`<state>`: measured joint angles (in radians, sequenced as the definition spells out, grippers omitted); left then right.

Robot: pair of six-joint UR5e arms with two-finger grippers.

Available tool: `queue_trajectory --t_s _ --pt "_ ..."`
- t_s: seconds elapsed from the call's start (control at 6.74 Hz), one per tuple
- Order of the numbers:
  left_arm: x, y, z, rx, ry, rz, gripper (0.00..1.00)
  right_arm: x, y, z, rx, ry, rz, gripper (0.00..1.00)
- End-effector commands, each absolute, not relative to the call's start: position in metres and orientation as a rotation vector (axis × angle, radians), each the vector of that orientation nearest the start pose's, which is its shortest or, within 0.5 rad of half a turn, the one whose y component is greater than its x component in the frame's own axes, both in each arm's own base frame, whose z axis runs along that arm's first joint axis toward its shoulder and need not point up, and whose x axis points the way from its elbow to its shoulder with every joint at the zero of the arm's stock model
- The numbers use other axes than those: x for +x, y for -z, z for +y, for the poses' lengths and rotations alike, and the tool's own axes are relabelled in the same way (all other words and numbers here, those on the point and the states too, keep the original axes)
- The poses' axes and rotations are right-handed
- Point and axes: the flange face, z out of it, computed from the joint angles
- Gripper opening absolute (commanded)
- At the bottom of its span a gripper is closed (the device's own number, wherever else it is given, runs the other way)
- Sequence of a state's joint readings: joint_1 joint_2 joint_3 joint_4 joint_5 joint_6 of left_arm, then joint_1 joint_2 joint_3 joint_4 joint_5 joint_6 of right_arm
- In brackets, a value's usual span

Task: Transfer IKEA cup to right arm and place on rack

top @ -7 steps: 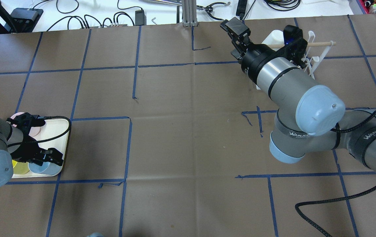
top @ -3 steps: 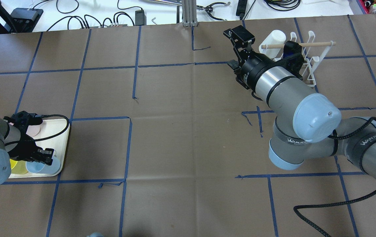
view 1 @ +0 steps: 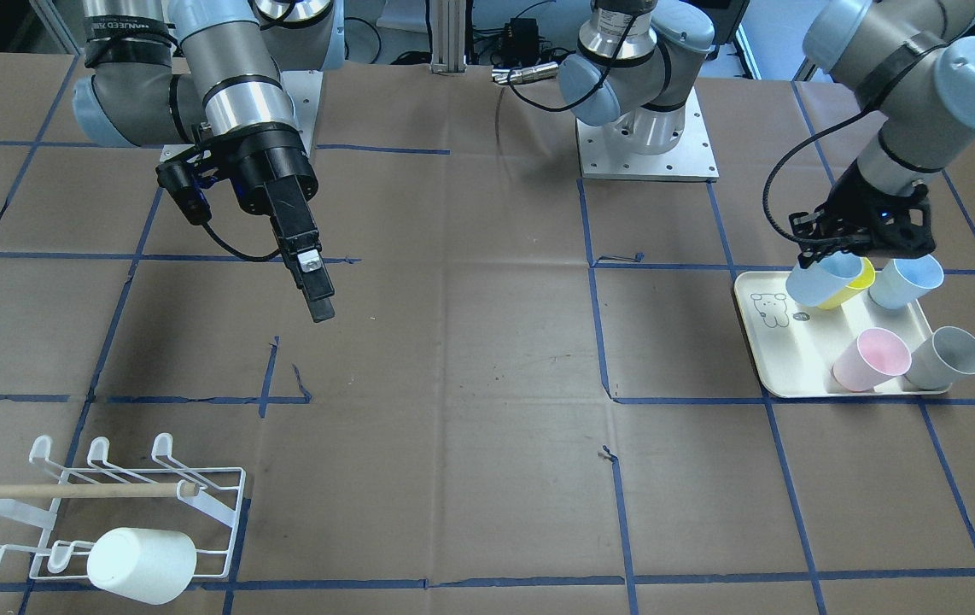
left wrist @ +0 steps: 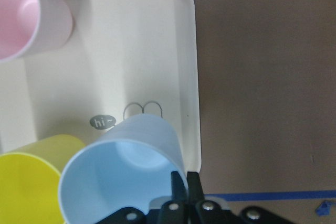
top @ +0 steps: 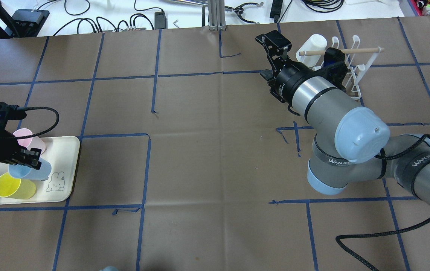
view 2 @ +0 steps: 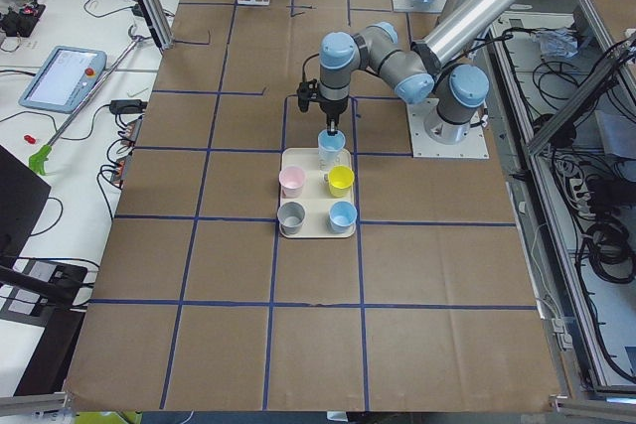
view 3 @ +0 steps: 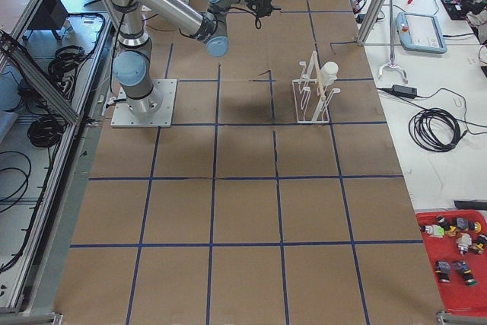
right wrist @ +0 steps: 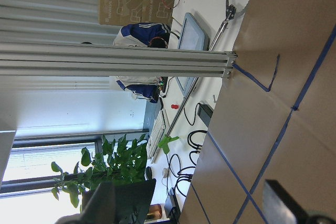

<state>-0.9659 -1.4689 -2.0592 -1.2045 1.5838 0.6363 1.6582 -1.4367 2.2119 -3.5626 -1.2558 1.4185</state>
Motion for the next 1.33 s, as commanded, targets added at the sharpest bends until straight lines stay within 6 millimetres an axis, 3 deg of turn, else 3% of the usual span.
queue_trajectory --t_s 0.0,0.15,0.44,0.59,0.74,1.19 --pt "0.138 -0.442 -0.447 0.080 -0.081 3.162 0.00 0.204 -0.370 -0.444 1.047 0.790 1.691 1.00" --pt "0.140 -0.472 -0.462 0.107 -0.077 3.160 0.00 0.204 -0.369 -0.444 1.048 0.789 1.692 1.00" --pt "0.148 -0.487 -0.499 0.155 -0.043 3.158 0.00 0.204 -0.369 -0.444 1.050 0.788 1.691 1.00" --pt "0.122 -0.485 -0.528 0.259 0.001 3.170 0.00 0.205 -0.369 -0.444 1.047 0.788 1.693 1.00" --pt "0.092 -0.493 -0.552 0.350 0.188 3.233 0.00 0.205 -0.369 -0.443 1.047 0.786 1.693 1.00" --pt "0.038 -0.505 -0.571 0.578 0.710 3.494 0.00 0.209 -0.369 -0.442 1.040 0.781 1.698 1.00"
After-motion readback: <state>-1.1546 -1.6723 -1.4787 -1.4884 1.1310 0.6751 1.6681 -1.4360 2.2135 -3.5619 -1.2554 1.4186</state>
